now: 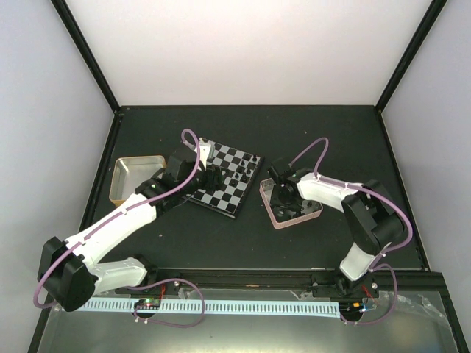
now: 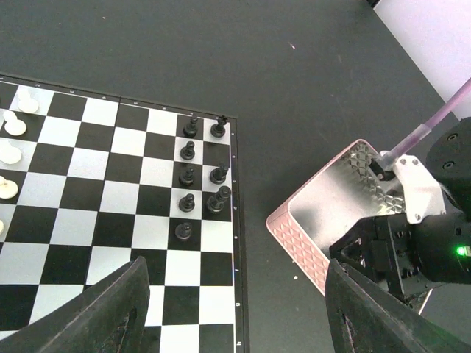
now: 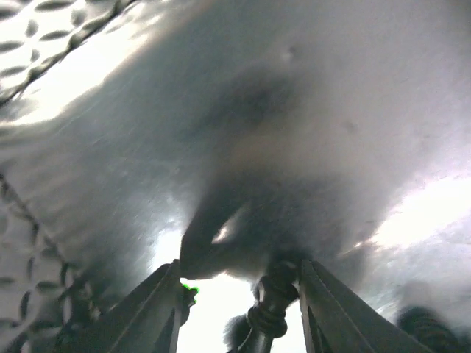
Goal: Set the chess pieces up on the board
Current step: Pick up the chess piece from the storage box.
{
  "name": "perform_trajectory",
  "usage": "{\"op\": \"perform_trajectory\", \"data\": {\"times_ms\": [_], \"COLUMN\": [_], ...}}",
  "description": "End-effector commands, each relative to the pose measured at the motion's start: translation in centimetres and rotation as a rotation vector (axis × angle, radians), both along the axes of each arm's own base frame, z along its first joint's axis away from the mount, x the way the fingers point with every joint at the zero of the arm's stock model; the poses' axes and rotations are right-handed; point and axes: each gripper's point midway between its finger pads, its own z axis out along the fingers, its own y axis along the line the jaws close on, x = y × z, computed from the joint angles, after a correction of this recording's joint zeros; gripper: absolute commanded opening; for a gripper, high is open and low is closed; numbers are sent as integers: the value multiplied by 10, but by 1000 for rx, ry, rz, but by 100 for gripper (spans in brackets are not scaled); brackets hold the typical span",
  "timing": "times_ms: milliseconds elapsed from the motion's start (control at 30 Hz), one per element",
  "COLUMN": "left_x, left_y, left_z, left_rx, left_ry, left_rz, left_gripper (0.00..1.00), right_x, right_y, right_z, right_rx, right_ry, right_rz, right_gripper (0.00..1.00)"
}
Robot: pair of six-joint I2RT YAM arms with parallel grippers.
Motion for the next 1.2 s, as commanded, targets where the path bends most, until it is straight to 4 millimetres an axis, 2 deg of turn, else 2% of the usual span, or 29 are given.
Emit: {"op": "perform_trajectory", "data": {"times_ms": [0,100,167,300,400,467,633,800,967,1167], "left_x": [1,-1,-2,-4,-4,-4,-4,-6,-9,-14], "left_y": [-1,0,0,1,1,0,1,1,2,-10], "left_z": [12,12,12,11,11,11,10,11,13,13], "left_rx": [-22,-23,-23,-27,-34,-37,-37,-40,-55,-123], "left_ry": [-12,-10,-8,-7,-6,-5,-1,0,-2,13], "left_rz": [-7,-11,-12,-12,-12,-15,-13,-14,-17,-70], "left_gripper": [67,67,67,67,67,67,67,67,67,68], "right_x": [-13,-10,-8,-7,-14,-21,-30,-18,-1,14], "right_y": [17,15,12,6,6,9,17,21,14,9], "right_z": [-3,-8,-10,-4,1,1,-7,-6,9,49], "right_rx": [88,66,35,-16,-48,-55,4,25,-3,60], "right_ry": [35,32,28,17,25,41,51,-7,-124,-306], "right_rz": [-35,-46,-36,3,43,62,40,2,-16,-55], "right_gripper": [41,34,33,35,39,38,24,14,8,7]}}
